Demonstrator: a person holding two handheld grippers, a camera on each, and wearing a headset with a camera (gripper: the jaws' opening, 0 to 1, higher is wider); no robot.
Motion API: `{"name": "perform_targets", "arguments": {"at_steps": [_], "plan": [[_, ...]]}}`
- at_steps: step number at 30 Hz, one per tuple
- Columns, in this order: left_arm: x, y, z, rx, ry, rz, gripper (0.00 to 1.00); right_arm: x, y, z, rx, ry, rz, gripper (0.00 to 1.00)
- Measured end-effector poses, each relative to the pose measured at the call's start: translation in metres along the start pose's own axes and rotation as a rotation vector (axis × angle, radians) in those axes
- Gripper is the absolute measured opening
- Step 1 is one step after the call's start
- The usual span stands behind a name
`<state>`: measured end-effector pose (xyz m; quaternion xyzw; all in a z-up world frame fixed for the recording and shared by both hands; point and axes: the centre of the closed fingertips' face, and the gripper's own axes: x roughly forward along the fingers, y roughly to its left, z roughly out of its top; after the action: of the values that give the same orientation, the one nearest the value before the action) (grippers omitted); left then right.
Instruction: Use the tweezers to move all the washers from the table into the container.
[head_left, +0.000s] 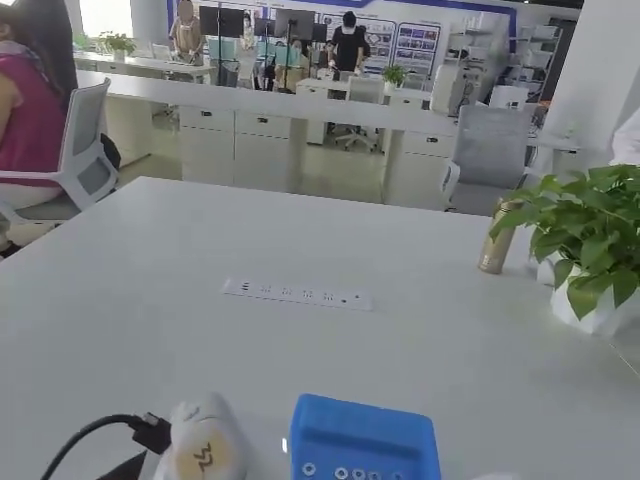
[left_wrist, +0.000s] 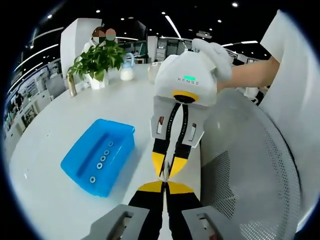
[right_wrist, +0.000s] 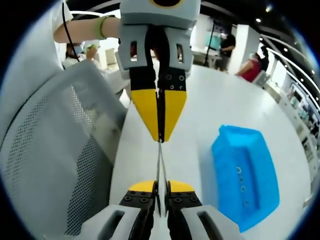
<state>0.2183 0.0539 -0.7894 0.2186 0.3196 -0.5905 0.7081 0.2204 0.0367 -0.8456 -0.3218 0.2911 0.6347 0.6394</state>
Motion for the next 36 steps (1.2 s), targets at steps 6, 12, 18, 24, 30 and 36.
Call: {"name": "perform_targets", "arguments": {"at_steps": [6,12,18,24,30,36], "plan": [[0.0,0.003,-0.012,0.005,0.026,-0.006,0.0,0.002,0.0,0.003,0.077,-0.052,-0.011,0.07],[0.007,0.012,-0.03,0.006,0.11,0.015,0.0,-0.026,-0.006,-0.011,0.256,-0.159,-0.107,0.24],[0.017,0.014,-0.044,0.08,0.223,-0.01,0.0,-0.074,-0.017,-0.029,0.35,-0.225,-0.252,0.27],[0.024,0.015,-0.043,0.074,0.244,-0.031,0.0,-0.11,-0.03,-0.042,0.491,-0.302,-0.439,0.26],[0.024,0.017,-0.047,0.096,0.275,-0.027,0.0,-0.126,-0.038,-0.042,0.62,-0.408,-0.551,0.26],[0.013,0.023,-0.04,0.03,0.197,0.037,0.0,-0.128,-0.037,-0.044,0.644,-0.41,-0.556,0.27]]}}
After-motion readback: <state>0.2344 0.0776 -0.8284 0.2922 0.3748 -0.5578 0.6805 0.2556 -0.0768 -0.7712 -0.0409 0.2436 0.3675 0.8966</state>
